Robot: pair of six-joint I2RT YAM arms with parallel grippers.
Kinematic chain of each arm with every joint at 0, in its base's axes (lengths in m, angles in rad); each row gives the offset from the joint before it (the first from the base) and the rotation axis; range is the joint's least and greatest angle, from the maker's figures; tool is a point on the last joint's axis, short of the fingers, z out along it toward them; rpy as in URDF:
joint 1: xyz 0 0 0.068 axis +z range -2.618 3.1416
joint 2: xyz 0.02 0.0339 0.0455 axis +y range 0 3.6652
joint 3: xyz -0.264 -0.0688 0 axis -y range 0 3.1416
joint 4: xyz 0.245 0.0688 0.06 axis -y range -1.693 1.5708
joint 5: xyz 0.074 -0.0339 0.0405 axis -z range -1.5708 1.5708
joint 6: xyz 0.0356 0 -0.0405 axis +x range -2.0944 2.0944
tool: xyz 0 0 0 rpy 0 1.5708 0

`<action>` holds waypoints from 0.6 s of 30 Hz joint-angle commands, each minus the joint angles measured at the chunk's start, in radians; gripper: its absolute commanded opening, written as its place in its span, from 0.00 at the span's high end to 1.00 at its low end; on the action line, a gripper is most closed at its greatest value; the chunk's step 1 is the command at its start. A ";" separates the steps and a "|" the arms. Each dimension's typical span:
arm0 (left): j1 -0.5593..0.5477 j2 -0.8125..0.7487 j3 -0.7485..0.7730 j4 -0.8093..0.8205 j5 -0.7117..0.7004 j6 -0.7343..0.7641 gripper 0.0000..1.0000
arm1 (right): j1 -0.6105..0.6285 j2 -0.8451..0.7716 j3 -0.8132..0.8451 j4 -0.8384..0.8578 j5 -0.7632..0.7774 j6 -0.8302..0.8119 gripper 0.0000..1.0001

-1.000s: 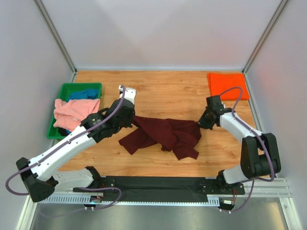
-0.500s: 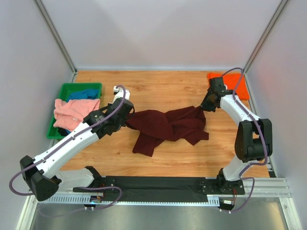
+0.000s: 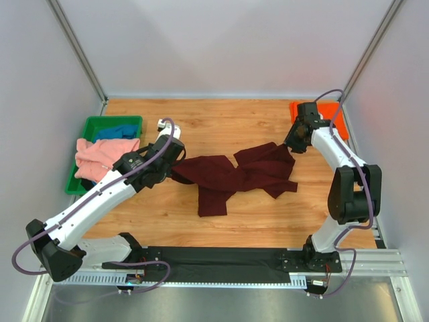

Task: Fold and stack the t-shirts
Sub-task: Flatten the tshirt out

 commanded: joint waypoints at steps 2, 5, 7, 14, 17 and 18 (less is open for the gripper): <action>0.005 -0.021 0.002 0.048 0.119 0.038 1.00 | -0.009 -0.108 0.036 -0.113 0.072 0.017 0.48; 0.005 -0.020 -0.001 0.061 0.153 0.041 1.00 | -0.066 -0.153 -0.007 -0.152 0.056 0.019 0.45; 0.004 -0.020 0.001 0.064 0.157 0.045 1.00 | -0.111 -0.212 -0.067 -0.140 0.018 0.019 0.46; 0.005 -0.029 -0.005 0.084 0.191 0.058 1.00 | -0.178 -0.297 -0.348 0.018 -0.114 0.005 0.46; 0.007 -0.009 0.005 0.077 0.188 0.064 1.00 | -0.178 -0.252 -0.400 0.095 -0.125 0.017 0.43; 0.008 -0.006 0.013 0.065 0.183 0.064 1.00 | -0.178 -0.242 -0.409 0.130 -0.136 0.019 0.43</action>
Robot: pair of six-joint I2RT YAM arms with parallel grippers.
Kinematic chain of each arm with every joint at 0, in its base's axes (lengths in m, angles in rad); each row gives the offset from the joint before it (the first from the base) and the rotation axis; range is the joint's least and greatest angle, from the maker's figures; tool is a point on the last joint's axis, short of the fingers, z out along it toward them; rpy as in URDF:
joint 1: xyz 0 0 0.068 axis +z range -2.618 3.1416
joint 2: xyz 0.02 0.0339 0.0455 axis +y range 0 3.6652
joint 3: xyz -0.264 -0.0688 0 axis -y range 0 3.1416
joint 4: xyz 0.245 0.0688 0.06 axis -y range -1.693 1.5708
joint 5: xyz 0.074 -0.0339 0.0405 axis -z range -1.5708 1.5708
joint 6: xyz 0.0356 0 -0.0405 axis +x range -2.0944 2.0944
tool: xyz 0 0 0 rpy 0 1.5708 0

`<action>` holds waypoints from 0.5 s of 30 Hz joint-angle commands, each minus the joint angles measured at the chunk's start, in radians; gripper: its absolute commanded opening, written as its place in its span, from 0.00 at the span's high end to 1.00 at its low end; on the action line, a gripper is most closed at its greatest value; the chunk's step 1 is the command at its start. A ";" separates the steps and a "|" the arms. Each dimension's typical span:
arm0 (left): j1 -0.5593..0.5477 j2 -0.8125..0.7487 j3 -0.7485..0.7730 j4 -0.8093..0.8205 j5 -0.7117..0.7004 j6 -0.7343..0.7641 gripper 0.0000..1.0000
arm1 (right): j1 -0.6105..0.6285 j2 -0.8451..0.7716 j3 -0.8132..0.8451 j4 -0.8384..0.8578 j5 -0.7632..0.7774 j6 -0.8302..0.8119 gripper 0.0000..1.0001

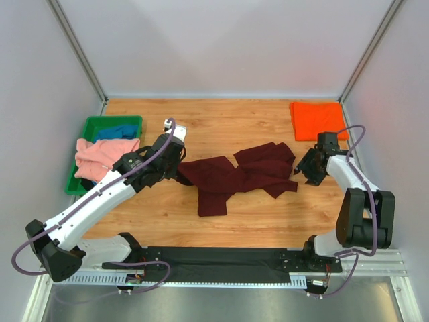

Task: Fold and stack the t-shirts
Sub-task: Flatten the tshirt out

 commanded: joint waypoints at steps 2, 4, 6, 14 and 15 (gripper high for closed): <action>0.007 -0.001 0.020 0.007 0.004 0.034 1.00 | 0.004 0.043 -0.057 0.191 -0.094 0.021 0.42; 0.007 -0.007 0.018 0.008 0.001 0.027 1.00 | 0.012 0.045 -0.086 0.202 -0.100 0.027 0.44; 0.009 -0.015 0.014 0.011 0.000 0.022 1.00 | 0.013 0.031 -0.110 0.195 -0.099 0.030 0.54; 0.018 0.001 0.031 0.011 0.000 0.000 1.00 | 0.044 -0.165 -0.201 0.146 -0.197 0.056 1.00; 0.020 0.008 0.035 0.010 -0.008 -0.001 1.00 | 0.049 -0.190 -0.204 0.135 -0.209 0.062 1.00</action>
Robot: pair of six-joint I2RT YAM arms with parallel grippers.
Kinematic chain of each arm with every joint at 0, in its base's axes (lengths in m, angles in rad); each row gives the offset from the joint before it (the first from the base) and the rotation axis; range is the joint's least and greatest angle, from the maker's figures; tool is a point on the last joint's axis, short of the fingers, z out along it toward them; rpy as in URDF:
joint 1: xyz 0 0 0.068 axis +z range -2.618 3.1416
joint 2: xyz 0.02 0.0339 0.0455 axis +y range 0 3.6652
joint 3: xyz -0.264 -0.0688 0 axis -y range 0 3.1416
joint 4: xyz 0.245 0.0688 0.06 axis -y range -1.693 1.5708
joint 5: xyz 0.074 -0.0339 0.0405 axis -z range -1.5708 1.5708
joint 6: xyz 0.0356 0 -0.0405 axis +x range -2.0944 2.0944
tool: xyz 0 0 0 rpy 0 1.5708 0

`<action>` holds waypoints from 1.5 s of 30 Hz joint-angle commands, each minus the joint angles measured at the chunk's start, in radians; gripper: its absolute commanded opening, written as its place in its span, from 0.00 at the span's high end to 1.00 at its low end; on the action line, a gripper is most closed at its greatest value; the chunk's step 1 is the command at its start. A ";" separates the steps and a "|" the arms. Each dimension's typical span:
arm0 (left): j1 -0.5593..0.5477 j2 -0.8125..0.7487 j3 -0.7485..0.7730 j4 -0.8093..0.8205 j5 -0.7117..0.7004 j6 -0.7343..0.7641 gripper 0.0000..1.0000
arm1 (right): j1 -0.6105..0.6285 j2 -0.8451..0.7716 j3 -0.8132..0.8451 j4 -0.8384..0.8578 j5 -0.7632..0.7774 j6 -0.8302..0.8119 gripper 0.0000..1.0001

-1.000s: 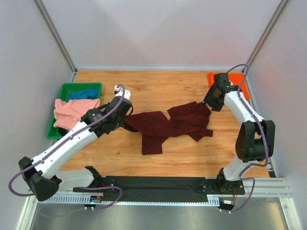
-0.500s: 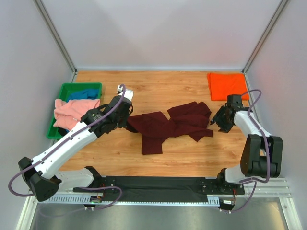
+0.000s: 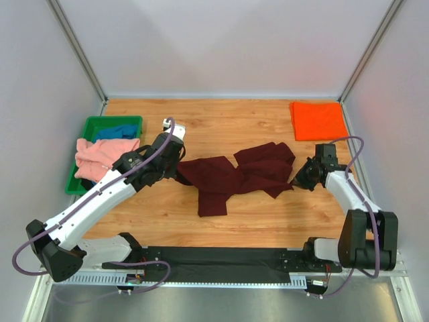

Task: Fold and stack the t-shirts
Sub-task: Flatten the tshirt out

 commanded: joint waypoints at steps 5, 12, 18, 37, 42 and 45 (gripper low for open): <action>0.012 0.032 0.093 -0.043 -0.121 0.015 1.00 | 0.041 -0.236 0.031 -0.147 -0.037 0.010 1.00; 0.031 -0.006 0.181 -0.077 -0.140 0.038 1.00 | 0.040 -0.353 0.243 -0.341 0.077 0.030 1.00; 0.031 -0.028 0.198 -0.085 -0.119 0.046 1.00 | 0.040 -0.434 0.325 -0.419 0.162 0.039 1.00; 0.196 0.225 0.208 -0.063 0.108 -0.006 1.00 | 0.040 0.110 0.352 -0.039 0.007 0.030 0.97; 0.229 0.325 0.218 -0.073 0.156 0.026 1.00 | 0.040 0.264 0.515 -0.117 0.046 -0.071 0.63; 0.241 0.343 0.208 -0.054 0.160 0.034 1.00 | 0.040 0.212 0.462 -0.097 0.074 -0.099 0.59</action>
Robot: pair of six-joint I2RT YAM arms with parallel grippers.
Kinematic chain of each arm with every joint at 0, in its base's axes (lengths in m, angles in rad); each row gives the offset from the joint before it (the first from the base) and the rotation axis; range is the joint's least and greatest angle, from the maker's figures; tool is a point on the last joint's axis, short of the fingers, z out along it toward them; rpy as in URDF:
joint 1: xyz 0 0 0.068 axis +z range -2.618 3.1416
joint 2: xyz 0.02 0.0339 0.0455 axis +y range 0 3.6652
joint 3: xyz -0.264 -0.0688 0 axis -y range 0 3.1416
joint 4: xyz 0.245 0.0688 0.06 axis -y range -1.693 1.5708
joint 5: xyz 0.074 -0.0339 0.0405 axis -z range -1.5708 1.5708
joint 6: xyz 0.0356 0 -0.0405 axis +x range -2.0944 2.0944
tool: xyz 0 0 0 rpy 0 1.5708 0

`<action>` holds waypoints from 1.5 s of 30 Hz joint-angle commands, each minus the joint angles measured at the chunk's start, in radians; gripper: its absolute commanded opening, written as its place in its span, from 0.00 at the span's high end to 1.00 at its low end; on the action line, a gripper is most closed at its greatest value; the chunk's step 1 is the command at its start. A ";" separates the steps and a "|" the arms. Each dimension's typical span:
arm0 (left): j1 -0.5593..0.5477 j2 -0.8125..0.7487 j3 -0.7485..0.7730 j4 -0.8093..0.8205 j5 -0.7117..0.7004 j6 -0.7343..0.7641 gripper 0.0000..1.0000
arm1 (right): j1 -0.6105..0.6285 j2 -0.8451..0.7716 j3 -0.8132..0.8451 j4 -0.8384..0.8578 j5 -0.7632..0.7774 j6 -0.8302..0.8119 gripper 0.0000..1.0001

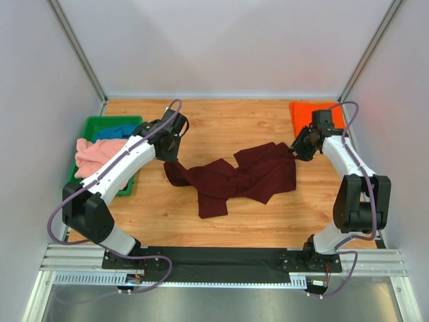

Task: Fold and stack the t-shirts
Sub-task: Flatten the tshirt out

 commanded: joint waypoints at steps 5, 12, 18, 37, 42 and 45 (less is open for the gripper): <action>0.022 0.028 0.045 0.010 0.054 0.017 1.00 | -0.001 -0.133 -0.141 0.155 0.035 -0.127 0.64; 0.024 0.040 0.030 0.015 0.077 0.025 1.00 | -0.050 -0.104 -0.308 0.371 -0.091 -0.117 0.63; 0.024 0.026 0.016 0.022 0.086 0.025 1.00 | -0.089 -0.132 -0.380 0.481 -0.158 -0.095 0.60; 0.024 0.008 0.000 0.042 0.124 0.020 1.00 | -0.090 -0.133 -0.436 0.533 -0.198 -0.058 0.60; 0.024 0.002 -0.002 0.047 0.127 0.022 1.00 | -0.090 -0.133 -0.452 0.547 -0.206 -0.058 0.62; 0.024 0.003 -0.004 0.048 0.132 0.020 1.00 | -0.092 -0.144 -0.463 0.553 -0.215 -0.058 0.64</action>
